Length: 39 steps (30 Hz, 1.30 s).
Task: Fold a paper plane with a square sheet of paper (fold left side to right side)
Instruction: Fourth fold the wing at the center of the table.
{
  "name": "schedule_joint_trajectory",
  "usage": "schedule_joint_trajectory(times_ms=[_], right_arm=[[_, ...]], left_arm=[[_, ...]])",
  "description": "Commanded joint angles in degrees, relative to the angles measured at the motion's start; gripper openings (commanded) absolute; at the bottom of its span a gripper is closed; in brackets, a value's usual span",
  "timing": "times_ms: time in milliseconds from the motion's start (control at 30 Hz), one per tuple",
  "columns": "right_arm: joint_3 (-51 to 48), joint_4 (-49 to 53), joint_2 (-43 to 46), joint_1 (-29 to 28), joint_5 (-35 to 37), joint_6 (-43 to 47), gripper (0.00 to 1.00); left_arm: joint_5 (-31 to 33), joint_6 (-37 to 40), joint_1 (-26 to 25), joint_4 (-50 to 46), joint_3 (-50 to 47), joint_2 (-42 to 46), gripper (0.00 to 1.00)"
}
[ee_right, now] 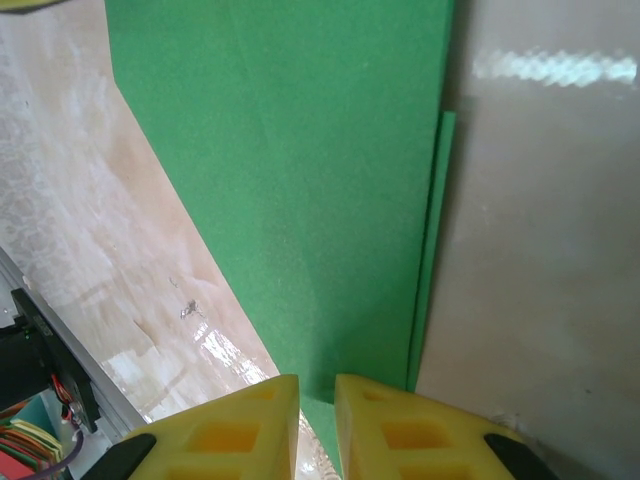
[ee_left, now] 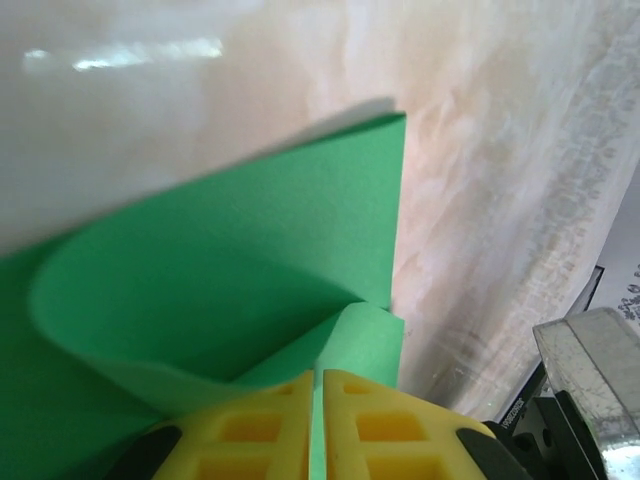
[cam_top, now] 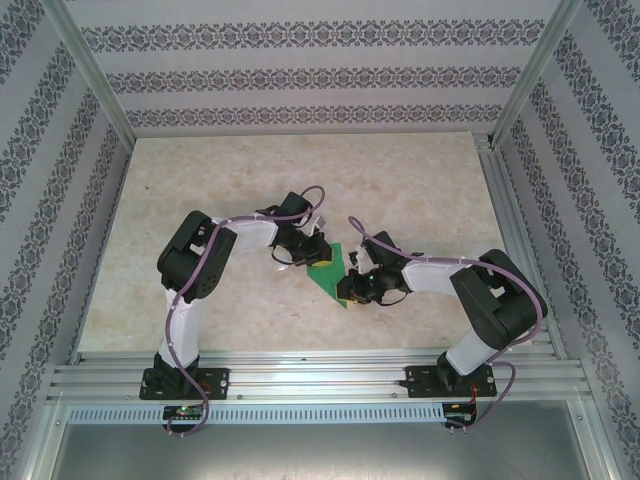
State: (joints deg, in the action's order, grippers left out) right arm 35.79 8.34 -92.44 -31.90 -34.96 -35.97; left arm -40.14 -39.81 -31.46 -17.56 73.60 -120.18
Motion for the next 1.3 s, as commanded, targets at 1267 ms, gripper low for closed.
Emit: schedule_joint_trajectory(times_ms=[1267], right_arm=[[-2.9,8.2,-4.2,-2.0,6.4,0.4,0.19]], left_arm=[[8.0,-2.2,-6.2,16.6,-17.6,17.9,0.07]])
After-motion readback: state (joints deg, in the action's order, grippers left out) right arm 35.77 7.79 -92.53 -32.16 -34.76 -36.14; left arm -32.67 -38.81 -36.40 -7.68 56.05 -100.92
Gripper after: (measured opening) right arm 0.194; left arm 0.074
